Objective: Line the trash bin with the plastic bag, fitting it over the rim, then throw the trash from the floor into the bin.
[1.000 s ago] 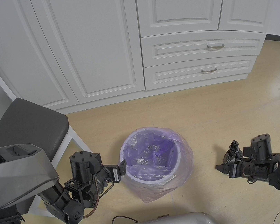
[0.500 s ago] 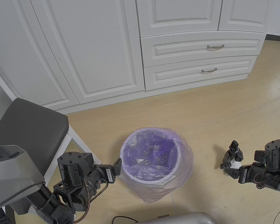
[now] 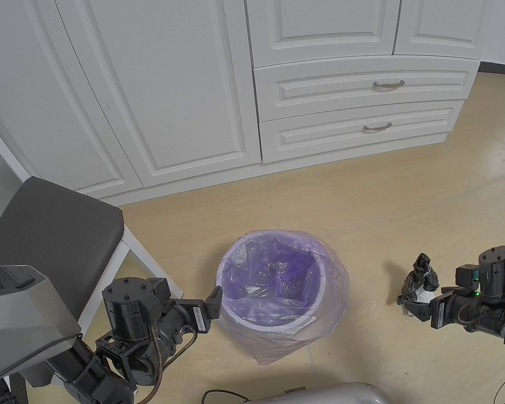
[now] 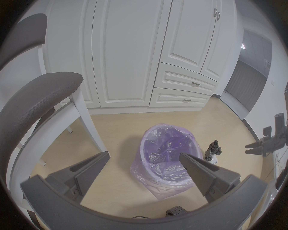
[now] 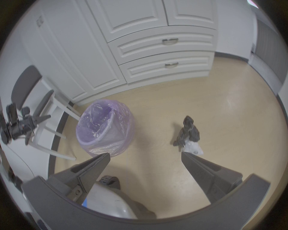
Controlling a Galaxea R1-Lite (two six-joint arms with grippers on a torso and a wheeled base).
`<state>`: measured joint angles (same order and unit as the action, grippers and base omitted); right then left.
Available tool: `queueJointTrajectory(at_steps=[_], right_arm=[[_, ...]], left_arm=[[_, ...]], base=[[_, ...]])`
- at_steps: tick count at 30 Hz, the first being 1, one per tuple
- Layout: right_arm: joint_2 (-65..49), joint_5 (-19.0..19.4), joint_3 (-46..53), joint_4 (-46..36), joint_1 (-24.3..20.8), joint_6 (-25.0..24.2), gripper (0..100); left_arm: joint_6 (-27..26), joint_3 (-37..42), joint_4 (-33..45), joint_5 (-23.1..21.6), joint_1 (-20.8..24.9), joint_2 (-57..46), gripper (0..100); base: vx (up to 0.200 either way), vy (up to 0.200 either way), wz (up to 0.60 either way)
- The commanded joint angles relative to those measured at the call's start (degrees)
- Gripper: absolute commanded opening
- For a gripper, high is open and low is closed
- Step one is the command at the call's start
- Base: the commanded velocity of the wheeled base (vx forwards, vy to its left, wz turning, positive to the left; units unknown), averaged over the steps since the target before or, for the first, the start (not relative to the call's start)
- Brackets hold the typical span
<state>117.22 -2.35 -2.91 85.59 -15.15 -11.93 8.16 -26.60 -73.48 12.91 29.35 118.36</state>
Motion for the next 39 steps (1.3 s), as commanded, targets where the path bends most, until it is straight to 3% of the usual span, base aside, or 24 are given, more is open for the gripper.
queueJointTrajectory(at_steps=[1,3,4,5,7,9,12,13,14,15,17,25,31,39], right_arm=[[0.11,3.14,-18.18,-14.14,8.47,13.69,100],[-0.68,3.32,-27.58,-28.11,9.88,14.48,100],[-0.77,3.32,-28.38,-29.25,9.97,14.48,100],[-1.12,3.67,-37.96,-44.55,11.64,14.48,100],[0.29,4.81,-47.36,-57.82,13.31,14.4,100],[3.62,6.66,-54.65,-64.94,14.8,14.48,100],[9.16,7.71,-62.48,-66.78,16.56,14.57,100],[16.02,7.71,-71.09,-67.75,17.7,14.66,100],[16.63,7.71,-71.79,-67.84,17.79,14.66,100],[23.31,7.54,-80.41,-70.65,18.14,14.57,100],[28.59,7.36,-87.79,-75.39,18.67,14.4,100],[46.16,7.36,-111.68,-84.45,20.07,11.93,100],[47.66,7.8,-111.68,-88.14,21.13,12.46,100],[48.89,6.84,-111.68,-91.57,22.27,14.92,100]], left_arm=[[0.19,-1.09,-1.31,-0.17,-0.44,1.44,100],[0.19,-1.44,-1.31,0.19,-0.35,2.32,100],[0.11,-1.44,-1.4,0.27,-0.35,2.4,100],[0.02,-1.53,-1.57,0.36,-0.44,3.02,100],[-0.07,-1.61,-1.57,0.45,-0.7,3.28,100],[-0.25,-1.79,-1.66,0.45,-1.23,3.37,100],[-0.33,-1.79,-1.75,0.45,-1.93,3.02,100],[-0.33,-1.79,-1.75,0.45,-2.64,2.58,100],[-0.33,-1.79,-1.75,0.45,-2.72,2.58,100],[-0.33,-1.53,-1.93,0.45,-3.25,2.05,100],[-0.33,-1.17,-1.75,0.27,-3.34,1.08,100],[-0.16,-0.65,-2.01,-0.08,-3.95,2.32,100],[-0.33,-0.56,-2.54,0.45,-3.08,6.01,100],[-2.71,0.32,-9.92,0.54,-3.6,10.31,100]], base=[[0.0,0.0,0.0],[0.0,0.0,0.0],[0.0,0.0,0.0],[0.0,0.0,0.0],[0.0,0.0,0.0],[0.0,0.0,0.0],[0.0,0.0,0.0],[0.0,0.0,0.0],[0.0,0.0,0.0],[0.0,0.0,0.0],[0.0,0.0,0.0],[0.0,0.0,0.0],[0.0,0.0,0.0],[0.0,0.0,0.0]])
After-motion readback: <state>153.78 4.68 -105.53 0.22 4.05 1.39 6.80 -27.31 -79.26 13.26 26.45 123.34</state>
